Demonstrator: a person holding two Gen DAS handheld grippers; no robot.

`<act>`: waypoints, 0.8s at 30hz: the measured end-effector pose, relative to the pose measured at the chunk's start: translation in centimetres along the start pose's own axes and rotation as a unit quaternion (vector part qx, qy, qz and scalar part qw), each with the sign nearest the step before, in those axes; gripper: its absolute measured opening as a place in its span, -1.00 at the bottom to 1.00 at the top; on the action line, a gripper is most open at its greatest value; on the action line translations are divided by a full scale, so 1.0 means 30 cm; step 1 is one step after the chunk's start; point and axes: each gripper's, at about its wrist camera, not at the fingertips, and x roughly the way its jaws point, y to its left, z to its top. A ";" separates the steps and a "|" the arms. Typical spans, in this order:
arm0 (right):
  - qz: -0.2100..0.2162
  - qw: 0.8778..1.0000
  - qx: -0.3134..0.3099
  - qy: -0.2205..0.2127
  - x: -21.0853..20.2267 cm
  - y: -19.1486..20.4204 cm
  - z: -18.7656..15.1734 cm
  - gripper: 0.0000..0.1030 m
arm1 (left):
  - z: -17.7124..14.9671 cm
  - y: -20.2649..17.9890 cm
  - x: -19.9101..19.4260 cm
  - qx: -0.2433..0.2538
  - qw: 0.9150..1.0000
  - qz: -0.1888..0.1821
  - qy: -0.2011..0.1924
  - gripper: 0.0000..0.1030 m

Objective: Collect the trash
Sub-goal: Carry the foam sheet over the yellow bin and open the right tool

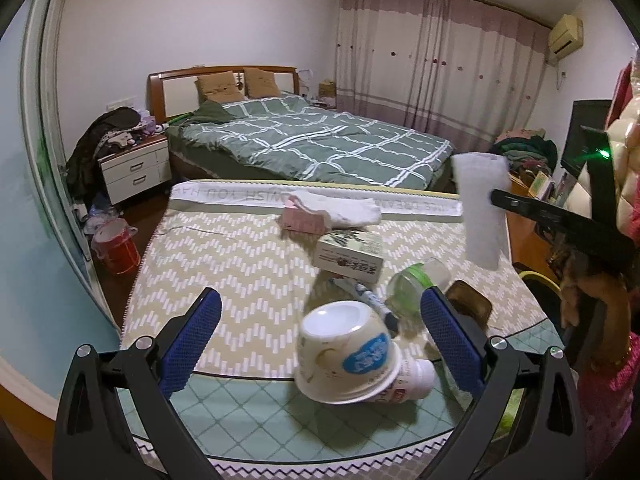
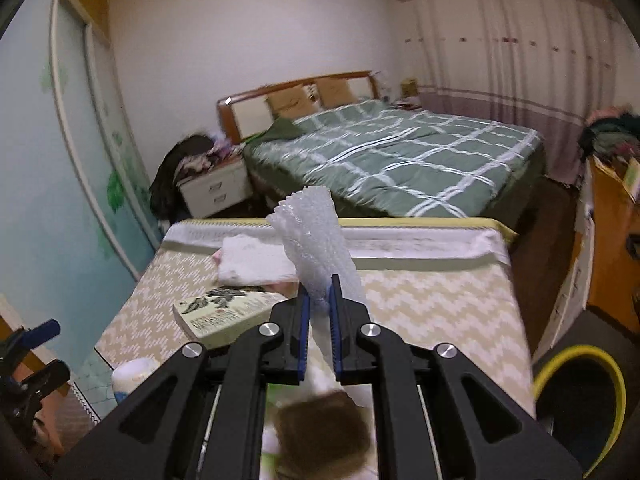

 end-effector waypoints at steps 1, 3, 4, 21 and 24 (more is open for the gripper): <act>-0.007 1.000 0.009 -0.008 -0.032 -0.030 -0.009 -0.83 | -0.004 -0.014 -0.002 0.003 1.000 -0.004 0.000 0.91; -0.029 0.999 0.028 -0.024 -0.101 -0.096 -0.036 -0.83 | -0.008 -0.041 -0.004 0.010 1.000 -0.011 0.001 0.91; -0.041 0.998 0.036 -0.029 -0.129 -0.128 -0.048 -0.83 | -0.007 -0.051 -0.005 0.012 1.000 -0.014 0.001 0.91; -0.228 0.958 0.173 0.002 -0.254 -0.703 -0.318 -0.61 | -0.075 -0.208 -0.002 0.048 0.998 -0.032 0.023 0.91; -0.234 0.954 0.185 -0.001 -0.261 -0.717 -0.341 -0.45 | -0.076 -0.203 -0.001 0.046 0.998 -0.027 0.024 0.91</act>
